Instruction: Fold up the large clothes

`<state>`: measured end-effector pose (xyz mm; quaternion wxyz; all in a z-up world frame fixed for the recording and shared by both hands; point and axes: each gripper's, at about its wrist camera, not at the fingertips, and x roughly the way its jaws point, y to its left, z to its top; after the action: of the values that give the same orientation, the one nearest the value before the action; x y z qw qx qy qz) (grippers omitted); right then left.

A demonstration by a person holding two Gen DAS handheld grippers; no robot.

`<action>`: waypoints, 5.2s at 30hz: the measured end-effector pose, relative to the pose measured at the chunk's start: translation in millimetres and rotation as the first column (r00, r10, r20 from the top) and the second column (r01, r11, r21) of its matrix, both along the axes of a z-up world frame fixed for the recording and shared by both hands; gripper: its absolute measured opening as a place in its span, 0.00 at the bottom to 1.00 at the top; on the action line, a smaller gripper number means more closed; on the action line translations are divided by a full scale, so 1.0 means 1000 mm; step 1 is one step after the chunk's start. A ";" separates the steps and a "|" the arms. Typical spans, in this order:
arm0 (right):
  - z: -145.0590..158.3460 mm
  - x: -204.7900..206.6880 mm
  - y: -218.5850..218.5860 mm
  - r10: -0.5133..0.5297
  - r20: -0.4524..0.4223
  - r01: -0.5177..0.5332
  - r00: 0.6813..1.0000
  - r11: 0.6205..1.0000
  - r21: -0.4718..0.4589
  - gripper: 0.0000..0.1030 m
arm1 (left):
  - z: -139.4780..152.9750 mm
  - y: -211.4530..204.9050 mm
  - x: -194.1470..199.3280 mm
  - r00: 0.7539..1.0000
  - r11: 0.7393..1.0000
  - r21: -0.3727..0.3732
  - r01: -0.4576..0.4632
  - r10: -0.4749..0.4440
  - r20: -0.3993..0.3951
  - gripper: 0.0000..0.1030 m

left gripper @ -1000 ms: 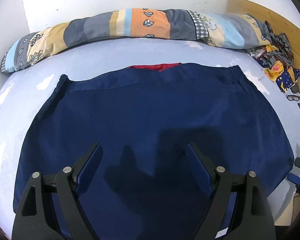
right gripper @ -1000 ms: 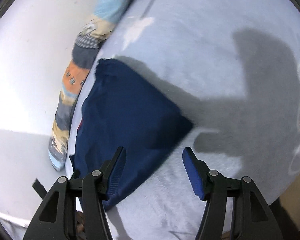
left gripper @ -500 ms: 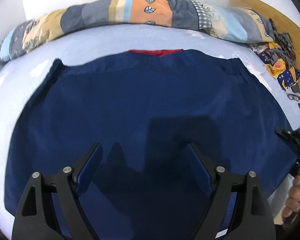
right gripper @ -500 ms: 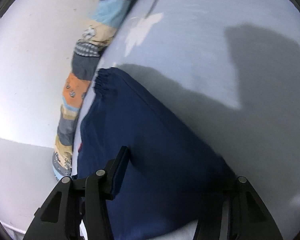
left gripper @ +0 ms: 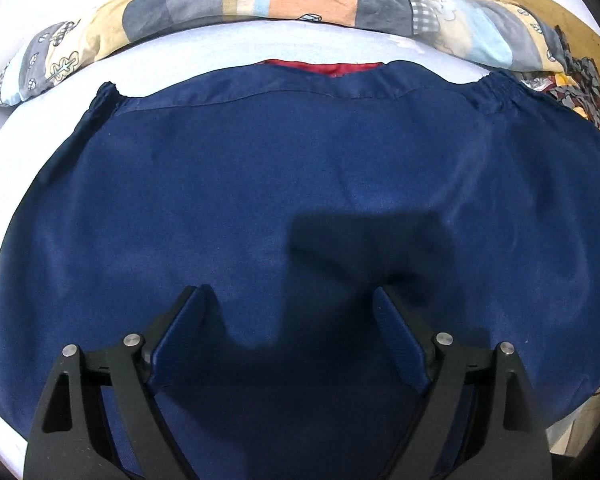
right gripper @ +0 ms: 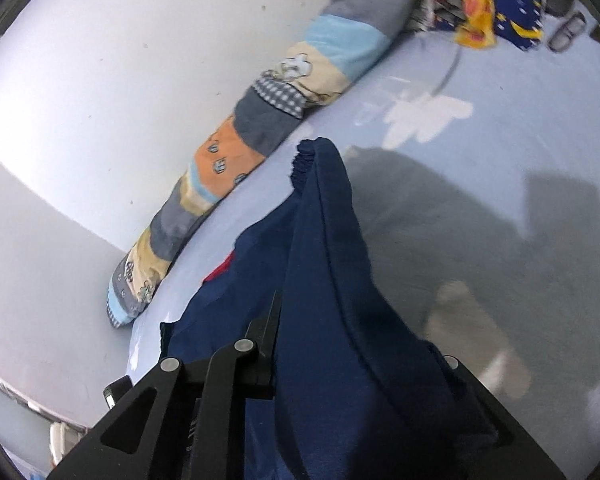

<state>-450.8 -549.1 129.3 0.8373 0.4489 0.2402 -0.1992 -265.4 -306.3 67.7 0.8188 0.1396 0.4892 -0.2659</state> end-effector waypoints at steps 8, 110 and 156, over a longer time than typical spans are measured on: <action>0.009 0.001 0.007 0.021 0.019 -0.021 1.000 1.000 -0.005 0.21 | 0.009 0.013 0.016 0.996 0.997 -0.067 -0.045 0.040 -0.075 0.85; 0.018 0.117 0.339 0.703 -0.190 -0.727 0.686 0.647 -0.232 0.31 | 0.068 0.296 0.128 0.905 0.865 -0.289 -0.410 0.426 -0.009 0.85; -0.017 0.252 0.130 0.343 -0.356 -0.433 0.869 0.876 -0.214 0.14 | 0.018 0.161 0.076 0.998 0.991 -0.134 -0.013 0.005 -0.063 0.85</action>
<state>-198.8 -419.2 112.3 0.8685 0.2281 0.4219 -0.1249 -188.9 -145.4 85.6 0.8117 0.0736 0.4964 -0.2987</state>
